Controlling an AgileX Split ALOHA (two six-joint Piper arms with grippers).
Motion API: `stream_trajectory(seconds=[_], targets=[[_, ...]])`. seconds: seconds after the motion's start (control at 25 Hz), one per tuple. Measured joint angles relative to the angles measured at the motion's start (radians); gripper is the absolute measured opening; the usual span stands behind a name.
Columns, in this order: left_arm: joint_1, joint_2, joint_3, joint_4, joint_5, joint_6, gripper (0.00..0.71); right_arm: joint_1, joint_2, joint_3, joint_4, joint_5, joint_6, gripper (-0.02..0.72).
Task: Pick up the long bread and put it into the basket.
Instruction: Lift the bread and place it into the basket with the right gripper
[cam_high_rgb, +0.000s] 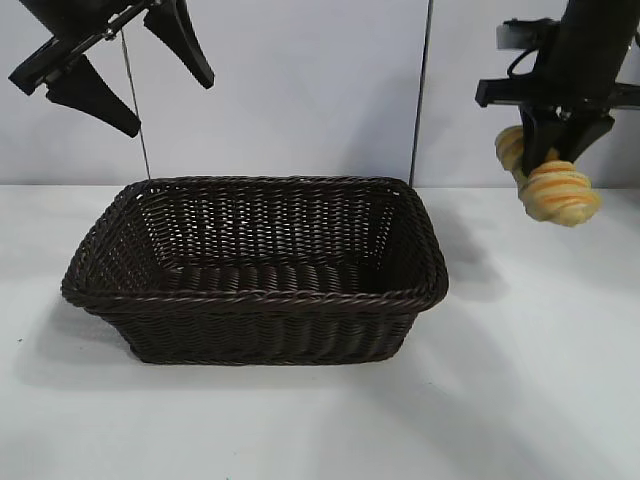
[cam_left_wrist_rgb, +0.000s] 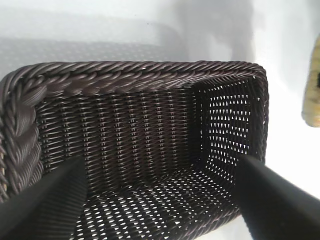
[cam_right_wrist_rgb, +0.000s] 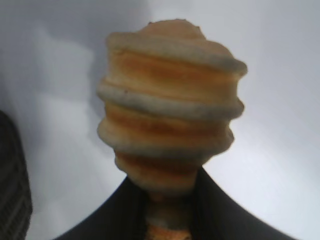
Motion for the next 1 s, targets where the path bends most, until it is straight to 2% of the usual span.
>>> stream_trajectory(seconds=[0.68, 0.76, 1.0], targets=[[0.0, 0.0, 0.0, 0.0, 0.001, 0.0, 0.587, 0.279, -0.004, 0.0, 0.014, 0.003, -0.036, 0.18], [0.0, 0.0, 0.0, 0.0, 0.001, 0.0, 0.587, 0.3, -0.004, 0.0, 0.032, -0.003, -0.061, 0.18], [0.0, 0.0, 0.0, 0.0, 0.001, 0.0, 0.587, 0.327, -0.004, 0.0, 0.168, -0.066, -0.177, 0.18]])
